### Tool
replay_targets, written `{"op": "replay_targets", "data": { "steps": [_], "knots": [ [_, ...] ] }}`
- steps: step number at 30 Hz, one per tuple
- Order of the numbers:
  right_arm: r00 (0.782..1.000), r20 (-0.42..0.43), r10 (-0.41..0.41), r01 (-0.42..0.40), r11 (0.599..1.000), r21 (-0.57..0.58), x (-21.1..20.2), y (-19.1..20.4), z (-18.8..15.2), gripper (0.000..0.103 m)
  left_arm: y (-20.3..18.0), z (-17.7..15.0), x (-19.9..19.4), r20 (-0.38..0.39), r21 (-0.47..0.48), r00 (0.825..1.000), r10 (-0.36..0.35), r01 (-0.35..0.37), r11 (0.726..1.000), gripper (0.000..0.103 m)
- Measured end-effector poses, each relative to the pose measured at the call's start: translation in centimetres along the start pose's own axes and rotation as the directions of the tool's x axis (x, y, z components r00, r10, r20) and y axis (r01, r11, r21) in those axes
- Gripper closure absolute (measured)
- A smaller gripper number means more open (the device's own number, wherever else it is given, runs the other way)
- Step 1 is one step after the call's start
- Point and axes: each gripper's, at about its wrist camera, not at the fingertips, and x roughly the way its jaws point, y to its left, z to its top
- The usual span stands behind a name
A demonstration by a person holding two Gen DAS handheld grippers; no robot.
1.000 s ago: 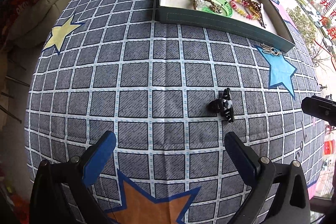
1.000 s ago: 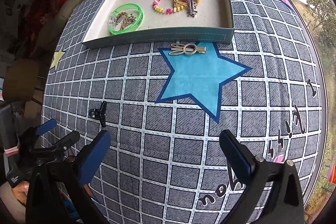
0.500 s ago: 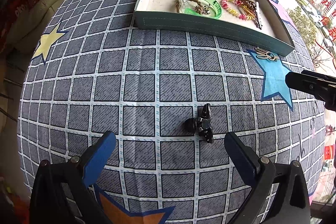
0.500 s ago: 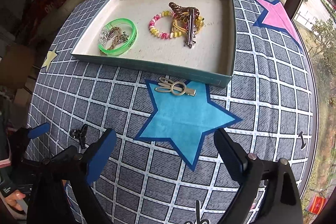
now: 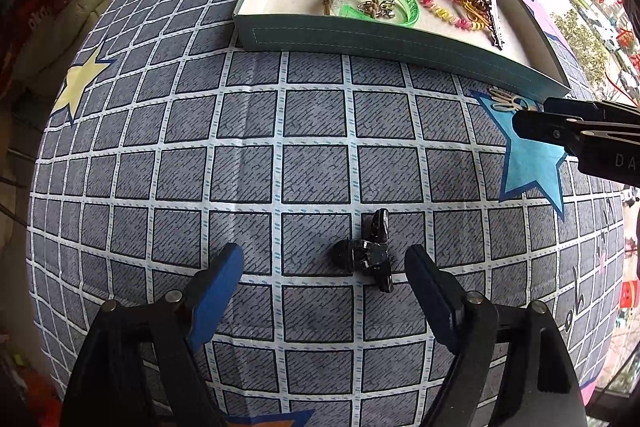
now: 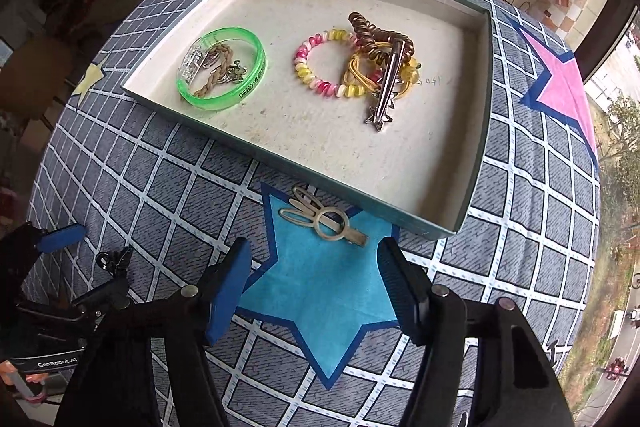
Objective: Organize jewelry
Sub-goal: 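Grasp the black claw clip with left tool while right tool grasps the bunny-shaped hair clip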
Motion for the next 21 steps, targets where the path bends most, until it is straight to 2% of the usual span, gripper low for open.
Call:
{"op": "replay_targets", "data": {
  "steps": [5, 7, 9, 12, 14, 16, 21],
  "knots": [
    [1.000, -0.006, -0.016, 0.016, 0.999, -0.034, 1.0, 0.5, 0.9, 0.034, -1.0, 0.5, 0.6, 0.005, -0.002, 1.000, 0.007, -0.007, 1.000, 0.010],
    [1.000, -0.017, -0.018, 0.017, 0.999, -0.039, 1.5, 0.6, 1.2, 0.038, -1.0, 0.6, 0.7, 0.005, -0.002, 1.000, 0.006, -0.006, 1.000, 0.010],
    [0.999, -0.015, -0.036, 0.035, 0.998, -0.048, 1.8, 0.8, 1.4, 0.042, -0.5, 0.5, 0.6, 0.000, 0.000, 1.000, 0.008, -0.008, 1.000, 0.018],
    [0.998, -0.019, -0.063, 0.062, 0.995, -0.074, 2.1, 1.5, 1.6, 0.044, 0.1, 0.2, 0.9, -0.010, -0.005, 1.000, 0.006, -0.006, 1.000, 0.020],
    [0.995, -0.018, -0.102, 0.100, 0.990, -0.102, 2.3, 1.9, 1.7, 0.053, 0.0, 0.3, 1.1, -0.007, -0.005, 1.000, 0.007, -0.007, 1.000, 0.022],
    [0.995, -0.021, -0.099, 0.096, 0.990, -0.106, 2.2, 2.3, 1.8, 0.071, 0.2, -0.3, 1.2, -0.001, 0.002, 1.000, 0.007, -0.007, 1.000, 0.027],
    [0.993, -0.033, -0.114, 0.110, 0.988, -0.104, 2.1, 3.2, 1.6, 0.082, 0.1, -1.0, 0.6, 0.003, 0.015, 1.000, 0.002, -0.002, 1.000, 0.036]
  ]
}}
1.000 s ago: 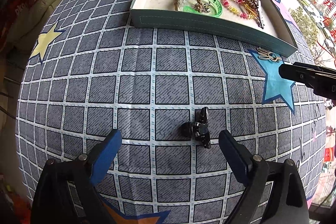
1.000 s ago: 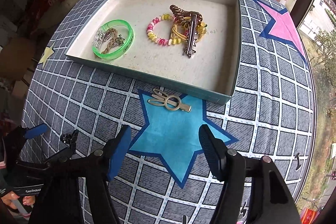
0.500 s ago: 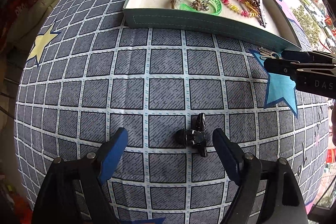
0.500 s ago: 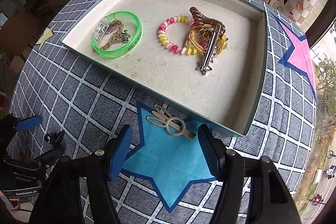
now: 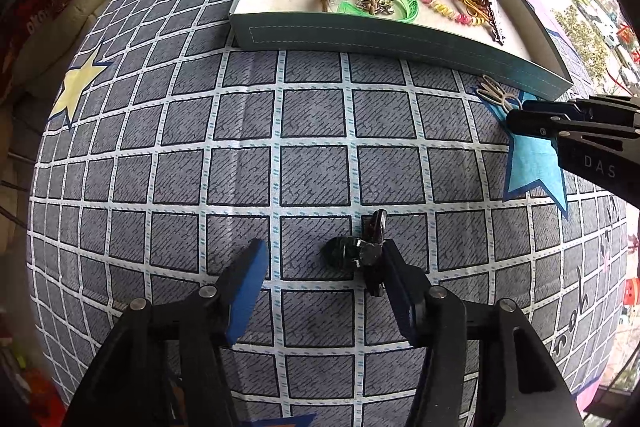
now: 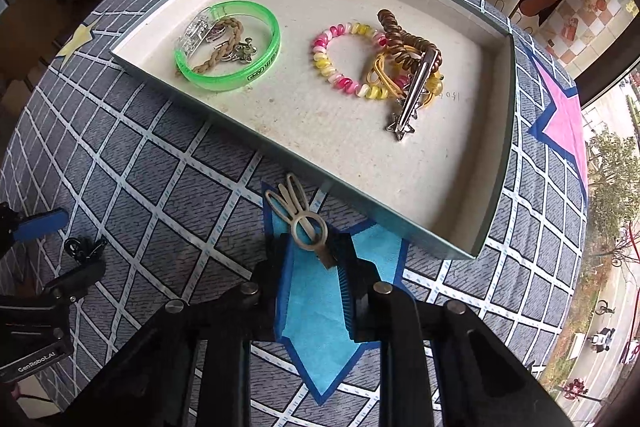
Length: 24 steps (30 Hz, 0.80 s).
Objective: Organize jewelry
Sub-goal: 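Grasp the black claw clip with left tool while right tool grasps the bunny-shaped hair clip, then release claw clip into tray with left tool while right tool releases the bunny clip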
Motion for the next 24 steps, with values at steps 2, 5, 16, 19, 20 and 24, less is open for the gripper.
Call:
{"op": "replay_targets", "data": {
  "steps": [2, 5, 16, 19, 20, 24],
  "knots": [
    [1.000, -0.008, 0.026, -0.025, 1.000, 0.013, -0.1, 0.4, -0.3, 0.089, -0.2, 0.0, -0.1, 0.000, 0.000, 1.000, -0.001, 0.001, 1.000, 0.039],
    [0.998, -0.015, 0.053, -0.052, 0.997, 0.065, -0.9, -0.1, -1.7, 0.094, 0.3, 0.0, -1.0, 0.005, -0.003, 1.000, -0.003, 0.003, 1.000, 0.047],
    [0.985, 0.003, 0.175, -0.168, 0.939, 0.301, -2.5, -1.5, -6.0, 0.094, 2.6, -0.2, -2.7, 0.038, 0.009, 0.995, -0.091, 0.091, 0.996, 0.066],
    [0.982, 0.017, 0.190, -0.185, 0.924, 0.334, -3.2, -1.8, -6.9, 0.094, 3.2, -0.3, -3.4, 0.041, 0.006, 0.993, -0.107, 0.107, 0.994, 0.066],
    [0.981, 0.023, 0.195, -0.191, 0.920, 0.343, -3.5, -1.9, -7.2, 0.094, 3.5, -0.2, -3.8, 0.041, 0.004, 0.993, -0.110, 0.110, 0.994, 0.066],
    [0.976, 0.040, 0.215, -0.214, 0.905, 0.368, -4.4, -1.7, -7.8, 0.094, 4.8, 0.2, -4.5, 0.044, -0.004, 0.992, -0.119, 0.119, 0.993, 0.066]
  ]
}}
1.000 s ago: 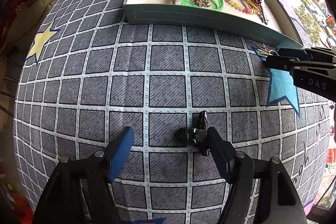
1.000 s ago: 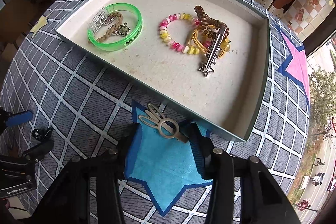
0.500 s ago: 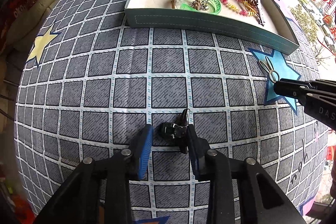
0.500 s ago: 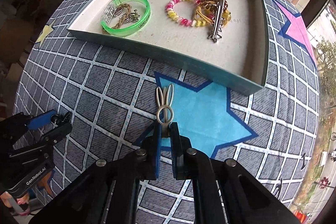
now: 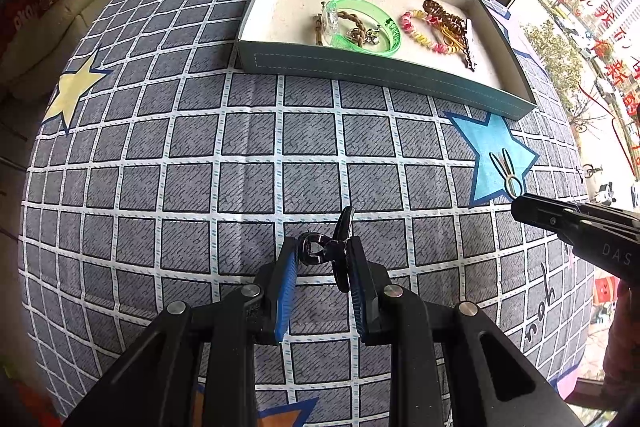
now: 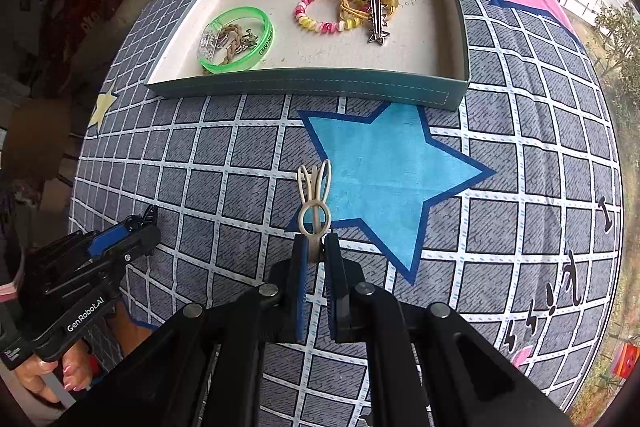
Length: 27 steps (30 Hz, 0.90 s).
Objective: Organize jewelry
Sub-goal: 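Release claw clip into tray with left tool while right tool releases the bunny clip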
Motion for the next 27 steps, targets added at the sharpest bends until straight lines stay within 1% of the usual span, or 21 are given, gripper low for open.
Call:
{"op": "replay_targets", "data": {
  "steps": [5, 6, 9, 17, 20, 24, 27],
  "knots": [
    [1.000, 0.016, 0.024, -0.025, 0.999, 0.025, -1.1, 0.4, -0.2, 0.094, 0.7, 1.0, -1.0, 0.019, 0.008, 1.000, 0.000, 0.000, 1.000, 0.066],
    [0.999, 0.020, 0.027, -0.028, 0.999, 0.029, -1.2, 0.7, -0.1, 0.094, -0.2, 0.9, -1.5, 0.025, 0.013, 1.000, 0.002, -0.002, 1.000, 0.066],
    [0.999, 0.035, 0.037, -0.038, 0.998, 0.042, -2.1, 0.6, 0.2, 0.094, 0.0, 1.7, -2.2, 0.040, 0.022, 0.999, 0.001, -0.002, 1.000, 0.066],
    [0.995, 0.088, 0.045, -0.051, 0.997, 0.061, -4.0, 0.4, 2.3, 0.094, -0.7, 3.1, -3.3, 0.067, 0.040, 0.998, -0.004, 0.001, 0.999, 0.066],
    [0.994, 0.101, 0.046, -0.052, 0.997, 0.064, -4.5, 0.1, 3.1, 0.094, -1.4, 3.9, -3.0, 0.074, 0.046, 0.997, -0.001, -0.002, 0.999, 0.066],
    [0.992, 0.115, 0.045, -0.052, 0.997, 0.064, -4.8, -0.4, 4.3, 0.094, -2.2, 5.8, -2.0, 0.086, 0.056, 0.996, 0.005, -0.010, 0.998, 0.066],
    [0.991, 0.124, 0.047, -0.056, 0.996, 0.071, -4.8, -0.8, 5.4, 0.094, -1.7, 7.0, -2.4, 0.103, 0.065, 0.995, 0.010, -0.017, 0.998, 0.066]
  ]
}}
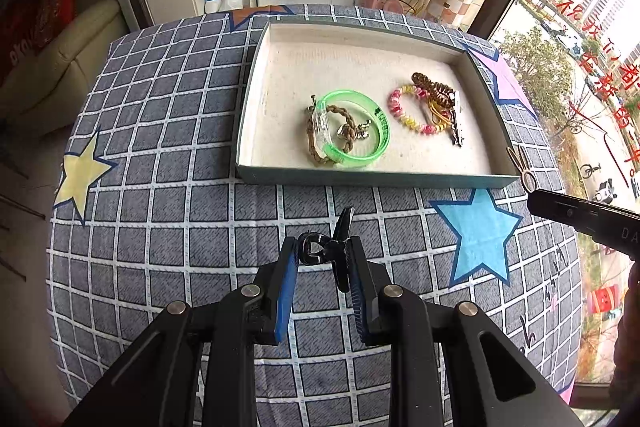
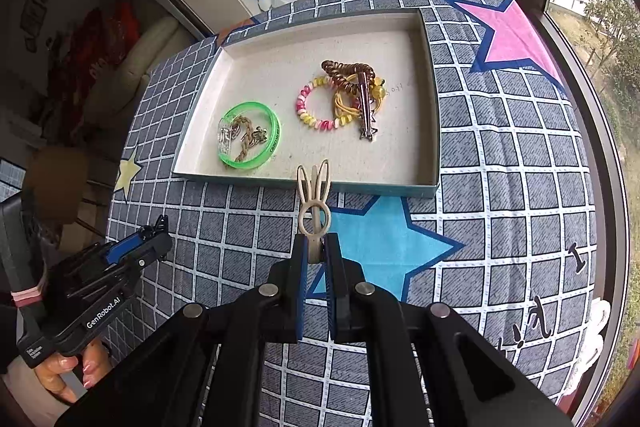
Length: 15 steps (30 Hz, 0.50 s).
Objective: Organize jewelry
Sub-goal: 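Release claw clip into tray with left tool while right tool releases the bunny clip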
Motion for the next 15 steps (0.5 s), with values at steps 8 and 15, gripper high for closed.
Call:
{"op": "replay_targets", "data": {
  "steps": [8, 15],
  "knots": [
    [1.000, 0.017, 0.003, -0.003, 1.000, 0.003, 1.0, -0.6, 3.4, 0.094, -0.4, 4.2, 1.3, 0.040, -0.005, 0.999, 0.007, -0.007, 1.000, 0.066],
    [1.000, 0.012, -0.001, 0.001, 1.000, -0.011, 2.7, -0.7, 6.1, 0.094, -1.8, 7.0, 3.2, 0.049, 0.015, 0.999, 0.013, -0.013, 1.000, 0.066]
  ]
}}
